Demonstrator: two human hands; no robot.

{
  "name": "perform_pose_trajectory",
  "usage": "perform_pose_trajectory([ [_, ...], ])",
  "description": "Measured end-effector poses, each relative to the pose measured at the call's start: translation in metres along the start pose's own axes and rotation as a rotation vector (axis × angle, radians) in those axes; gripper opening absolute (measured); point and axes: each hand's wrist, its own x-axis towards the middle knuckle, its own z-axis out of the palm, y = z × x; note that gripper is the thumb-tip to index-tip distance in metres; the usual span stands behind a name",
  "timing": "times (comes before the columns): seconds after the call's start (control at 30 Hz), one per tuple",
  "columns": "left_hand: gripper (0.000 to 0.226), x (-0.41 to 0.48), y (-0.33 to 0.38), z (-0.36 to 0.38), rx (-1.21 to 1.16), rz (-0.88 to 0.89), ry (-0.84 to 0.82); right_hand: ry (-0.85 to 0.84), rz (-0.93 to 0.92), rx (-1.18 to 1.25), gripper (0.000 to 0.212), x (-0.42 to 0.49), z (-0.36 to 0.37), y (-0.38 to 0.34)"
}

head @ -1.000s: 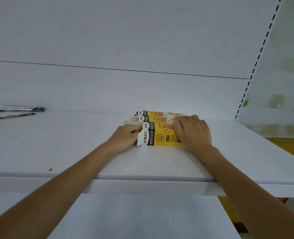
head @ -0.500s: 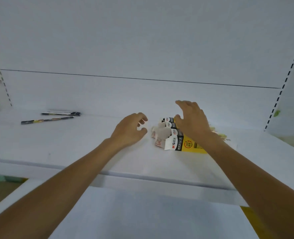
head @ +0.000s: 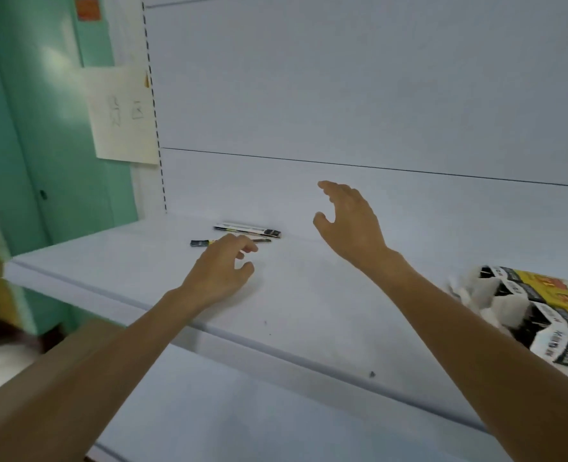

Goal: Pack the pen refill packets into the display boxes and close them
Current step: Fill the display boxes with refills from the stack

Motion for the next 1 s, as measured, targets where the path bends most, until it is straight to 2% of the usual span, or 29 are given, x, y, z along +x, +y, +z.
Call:
perform_pose_trajectory([
  [0.23, 0.023, 0.047, -0.106, -0.063, 0.001, 0.029, 0.065, -0.053, 0.011, -0.003, 0.05, 0.053, 0.091, -0.066],
  [0.3, 0.023, 0.057, -0.132, -0.066, -0.007, 0.038, 0.041, -0.064, 0.043, -0.003, 0.05, 0.063, 0.112, -0.074],
  [0.43, 0.023, 0.085, -0.165, -0.064, 0.004, 0.05, -0.084, -0.086, 0.124, -0.024, 0.05, 0.079, 0.138, -0.076],
  [0.57, 0.023, 0.115, -0.182, -0.056, 0.018, 0.04, -0.29, -0.069, 0.24, -0.046, 0.045, 0.091, 0.147, -0.062],
  [0.7, 0.032, 0.13, -0.187, -0.043, -0.031, 0.021, -0.431, -0.102, 0.346, -0.073, 0.044, 0.086, 0.163, -0.039],
  [0.83, 0.03, 0.136, -0.191, -0.032, 0.052, 0.15, -0.434, -0.218, 0.415, -0.152, 0.046, 0.086, 0.175, -0.019],
  [1.0, 0.016, 0.143, -0.2, -0.034, 0.055, 0.181, -0.402, -0.449, 0.326, -0.188, 0.049, 0.087, 0.2, -0.025],
])
